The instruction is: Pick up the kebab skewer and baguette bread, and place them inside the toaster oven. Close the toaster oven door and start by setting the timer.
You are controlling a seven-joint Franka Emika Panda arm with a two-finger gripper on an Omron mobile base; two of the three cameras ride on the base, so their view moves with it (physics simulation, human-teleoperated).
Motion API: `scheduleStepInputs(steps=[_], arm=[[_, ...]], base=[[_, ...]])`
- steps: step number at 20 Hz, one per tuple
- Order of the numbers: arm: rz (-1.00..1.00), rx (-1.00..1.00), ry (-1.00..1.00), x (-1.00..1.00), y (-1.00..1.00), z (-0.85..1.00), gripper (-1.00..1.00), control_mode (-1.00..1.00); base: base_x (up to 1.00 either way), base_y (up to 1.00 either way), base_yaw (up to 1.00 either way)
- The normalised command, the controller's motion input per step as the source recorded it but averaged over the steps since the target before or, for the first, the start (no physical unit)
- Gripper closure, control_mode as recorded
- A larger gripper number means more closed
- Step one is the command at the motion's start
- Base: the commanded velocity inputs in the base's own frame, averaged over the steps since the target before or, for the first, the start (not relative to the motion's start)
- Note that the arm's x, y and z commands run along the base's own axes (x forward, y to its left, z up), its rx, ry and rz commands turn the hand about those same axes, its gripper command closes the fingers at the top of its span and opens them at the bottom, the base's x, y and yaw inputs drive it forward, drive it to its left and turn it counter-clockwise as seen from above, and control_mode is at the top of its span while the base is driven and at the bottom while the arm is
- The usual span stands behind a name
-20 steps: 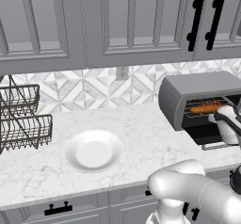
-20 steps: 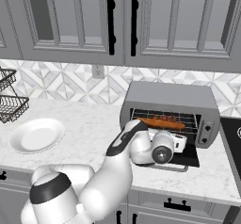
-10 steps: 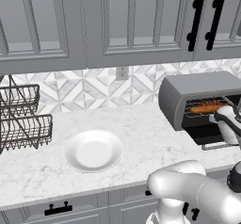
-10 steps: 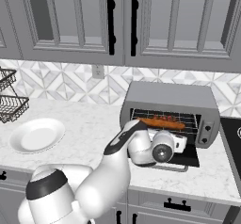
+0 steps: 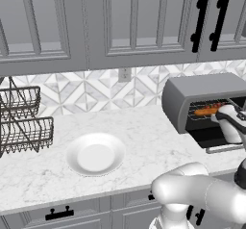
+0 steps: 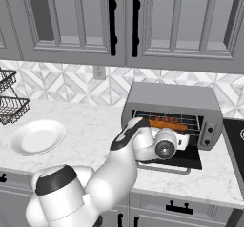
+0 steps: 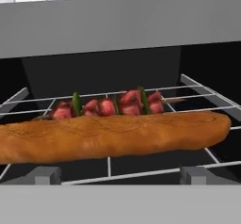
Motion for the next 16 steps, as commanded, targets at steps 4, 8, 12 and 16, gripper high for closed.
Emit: scheduleStepInputs(steps=[4,8,12,16], arm=[[0.0,0.0,0.0,0.09,0.0,-0.01,-1.0,-1.0],[0.01,0.0,0.0,0.01,0.0,-0.14,-1.0,-1.0],[0.08,0.0,0.0,0.0,-0.03,-0.19,-1.0,-1.0],[0.05,0.0,-0.01,0.0,0.0,-0.01,-1.0,-1.0]], base=[[0.0,0.0,0.0],[0.0,0.0,0.0],[0.0,0.0,0.0],[0.0,0.0,0.0]])
